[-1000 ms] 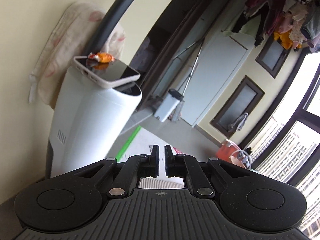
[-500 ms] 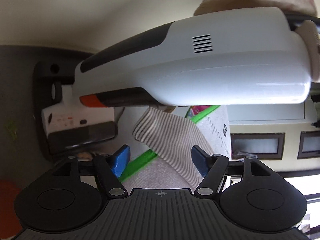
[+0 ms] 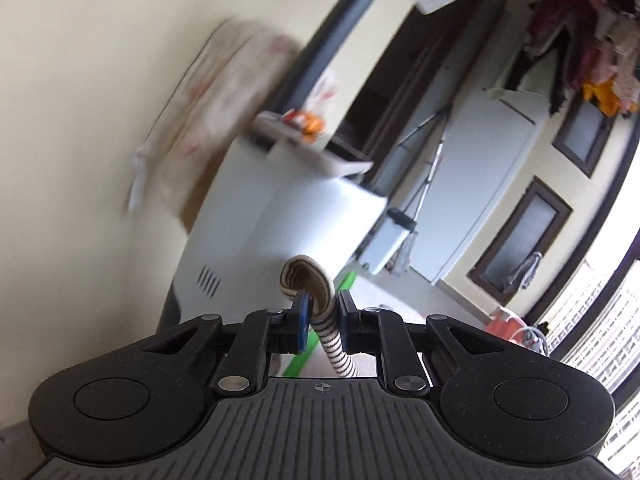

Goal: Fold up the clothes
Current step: 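Lift the sleeve with the left gripper and lay it across the shirt body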

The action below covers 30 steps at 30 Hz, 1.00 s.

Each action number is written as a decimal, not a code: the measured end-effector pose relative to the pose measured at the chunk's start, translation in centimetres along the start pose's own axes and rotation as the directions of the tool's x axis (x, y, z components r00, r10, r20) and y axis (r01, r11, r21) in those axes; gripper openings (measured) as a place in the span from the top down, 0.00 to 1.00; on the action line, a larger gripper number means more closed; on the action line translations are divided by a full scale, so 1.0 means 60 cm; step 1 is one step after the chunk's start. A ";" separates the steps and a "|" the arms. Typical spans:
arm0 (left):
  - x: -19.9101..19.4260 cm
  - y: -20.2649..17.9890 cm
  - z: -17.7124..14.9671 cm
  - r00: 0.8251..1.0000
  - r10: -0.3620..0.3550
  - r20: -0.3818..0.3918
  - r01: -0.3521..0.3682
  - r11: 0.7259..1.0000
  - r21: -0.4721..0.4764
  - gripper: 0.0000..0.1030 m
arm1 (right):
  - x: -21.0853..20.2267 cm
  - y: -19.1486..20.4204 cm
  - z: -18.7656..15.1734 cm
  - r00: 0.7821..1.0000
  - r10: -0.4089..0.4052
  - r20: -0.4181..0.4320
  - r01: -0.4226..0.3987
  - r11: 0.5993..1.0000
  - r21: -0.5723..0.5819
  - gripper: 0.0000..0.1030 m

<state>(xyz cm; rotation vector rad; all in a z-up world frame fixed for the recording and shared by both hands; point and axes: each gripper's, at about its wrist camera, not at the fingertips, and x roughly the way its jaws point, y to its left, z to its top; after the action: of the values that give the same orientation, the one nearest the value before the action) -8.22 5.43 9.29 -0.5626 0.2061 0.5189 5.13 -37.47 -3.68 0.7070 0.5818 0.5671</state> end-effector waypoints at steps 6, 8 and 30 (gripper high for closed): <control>-0.015 -0.087 0.017 0.997 -0.074 -0.001 0.074 0.994 0.082 0.87 | -0.002 -0.001 0.000 1.000 0.006 0.000 -0.006 1.000 0.003 0.00; -0.018 -0.117 0.016 0.995 -0.104 -0.011 0.105 0.988 0.111 0.87 | -0.003 -0.003 0.000 1.000 0.012 0.001 -0.012 1.000 0.008 0.00; -0.004 -0.575 -0.161 0.871 -0.406 -0.277 0.490 0.752 0.440 0.84 | -0.004 -0.001 0.001 1.000 0.012 -0.005 -0.012 1.000 0.007 0.00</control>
<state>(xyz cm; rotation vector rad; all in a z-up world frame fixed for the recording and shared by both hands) 9.09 -24.95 17.03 -0.1275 0.3390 -0.0692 5.01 -37.69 -3.64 0.7161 0.5850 0.5783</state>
